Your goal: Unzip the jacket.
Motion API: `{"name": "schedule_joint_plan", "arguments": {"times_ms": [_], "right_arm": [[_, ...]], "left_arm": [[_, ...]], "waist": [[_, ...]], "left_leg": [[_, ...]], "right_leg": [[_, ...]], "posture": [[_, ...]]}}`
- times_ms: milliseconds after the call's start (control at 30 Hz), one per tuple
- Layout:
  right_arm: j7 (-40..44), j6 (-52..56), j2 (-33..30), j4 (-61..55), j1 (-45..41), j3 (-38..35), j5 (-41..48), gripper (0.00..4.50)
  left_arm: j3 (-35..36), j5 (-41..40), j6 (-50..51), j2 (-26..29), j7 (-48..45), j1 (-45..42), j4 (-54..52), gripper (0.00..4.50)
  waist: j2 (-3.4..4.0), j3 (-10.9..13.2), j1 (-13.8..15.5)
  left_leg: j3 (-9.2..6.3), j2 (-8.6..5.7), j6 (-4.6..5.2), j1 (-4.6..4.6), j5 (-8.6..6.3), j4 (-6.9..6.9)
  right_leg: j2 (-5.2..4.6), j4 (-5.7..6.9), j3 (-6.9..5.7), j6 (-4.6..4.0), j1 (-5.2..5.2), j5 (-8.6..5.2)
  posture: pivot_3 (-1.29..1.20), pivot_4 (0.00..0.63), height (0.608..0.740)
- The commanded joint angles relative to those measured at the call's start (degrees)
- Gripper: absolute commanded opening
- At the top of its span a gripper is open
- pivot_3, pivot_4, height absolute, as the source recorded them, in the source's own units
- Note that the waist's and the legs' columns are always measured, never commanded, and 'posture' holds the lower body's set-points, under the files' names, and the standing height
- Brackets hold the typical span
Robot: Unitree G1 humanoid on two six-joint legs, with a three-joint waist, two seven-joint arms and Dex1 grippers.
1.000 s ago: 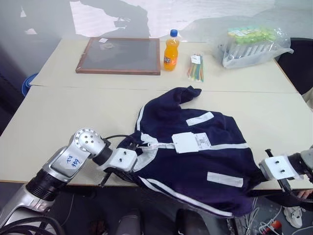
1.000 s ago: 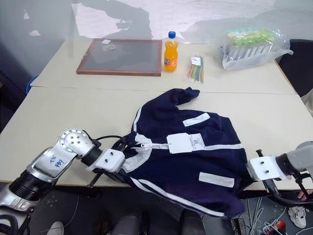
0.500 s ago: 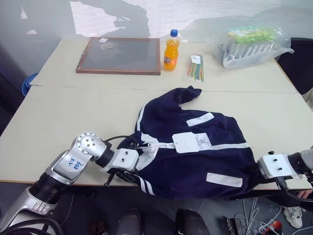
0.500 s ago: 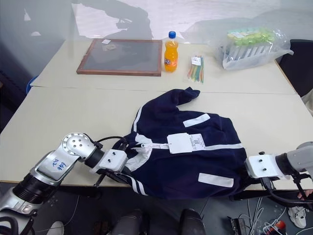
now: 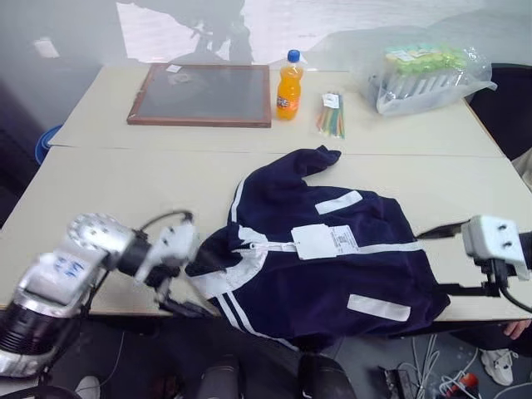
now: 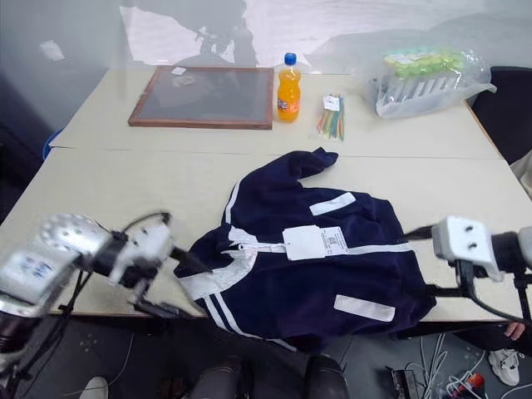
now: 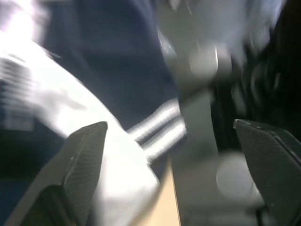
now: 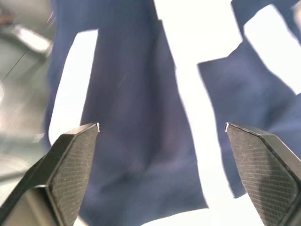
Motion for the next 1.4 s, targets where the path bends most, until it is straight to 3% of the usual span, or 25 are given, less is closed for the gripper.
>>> {"name": "schedule_joint_plan", "arguments": {"times_ms": [33,233,467,700,967,1067,1167,1400], "right_arm": [[-7.8,5.9,4.2,-10.6,-2.8,2.1,2.2,4.5],[-18.1,7.9,13.8,-18.3,-7.0,14.0,-6.4,4.5],[-25.1,6.4,21.8,-16.9,-9.3,23.2,-16.8,4.5],[-30.1,4.9,26.5,-12.6,-11.5,24.9,-23.1,4.5],[-32.3,3.0,29.1,-10.0,-11.2,24.8,-26.7,4.5],[-32.9,2.9,29.7,-10.7,-11.1,25.0,-27.7,3.91],[-32.2,-0.3,27.9,-10.3,-9.8,25.8,-30.5,2.95],[-32.8,-3.3,27.2,-8.7,-9.3,26.1,-33.9,2.95]], "left_arm": [[2.4,-1.9,1.6,-1.8,2.9,-7.4,5.9,4.47],[-7.4,7.1,-7.0,-8.0,3.2,-15.8,14.4,4.47],[-15.1,15.8,-18.3,-14.9,2.2,-20.0,23.6,4.47],[-17.2,21.1,-27.7,-18.6,1.6,-21.2,32.1,4.47],[-15.8,20.9,-28.4,-19.8,0.7,-21.6,33.4,4.47],[-15.5,21.0,-28.6,-20.4,1.2,-21.6,33.3,4.5],[-15.3,21.2,-28.7,-20.9,1.6,-21.7,33.3,4.5],[-15.3,21.5,-29.4,-21.4,1.6,-22.6,34.5,4.5]], "waist": [[-0.01,0.0,0.1],[-0.03,0.0,0.0],[-0.03,0.0,-0.2],[-0.03,0.0,-0.2],[-0.03,0.0,-0.3],[-0.03,0.0,-0.3],[-0.03,0.0,-0.3],[-0.03,0.0,-0.3]], "left_leg": [[-0.04,-0.04,-0.01,0.0,0.0,0.01],[0.31,-0.14,-0.02,-0.07,-0.01,-0.03],[0.57,-0.11,-0.03,-0.15,0.0,-0.05],[0.58,-0.11,-0.03,-0.15,0.0,-0.07],[0.59,-0.12,-0.02,-0.15,0.0,-0.06],[0.57,-0.1,-0.02,-0.15,0.0,-0.06],[0.58,-0.11,-0.02,-0.15,0.0,-0.06],[0.57,-0.1,-0.02,-0.14,0.0,-0.06]], "right_leg": [[-0.01,-0.02,-0.03,0.0,0.04,0.0],[0.0,-0.01,-0.05,0.0,-0.04,0.0],[0.03,-0.03,-0.05,0.0,-0.15,0.0],[0.03,-0.01,-0.04,0.0,-0.17,0.0],[0.02,-0.02,-0.03,0.01,-0.16,0.0],[0.03,-0.01,-0.05,0.01,-0.16,0.0],[0.02,-0.01,-0.04,0.01,-0.16,0.0],[0.03,-0.01,-0.04,0.01,-0.16,0.0]], "posture": [[0.0,0.15,0.74],[0.0,0.15,0.74],[0.0,0.15,0.74],[0.0,0.15,0.74],[0.0,0.15,0.74],[0.0,0.15,0.74],[0.0,0.15,0.74],[0.0,0.15,0.74]]}}
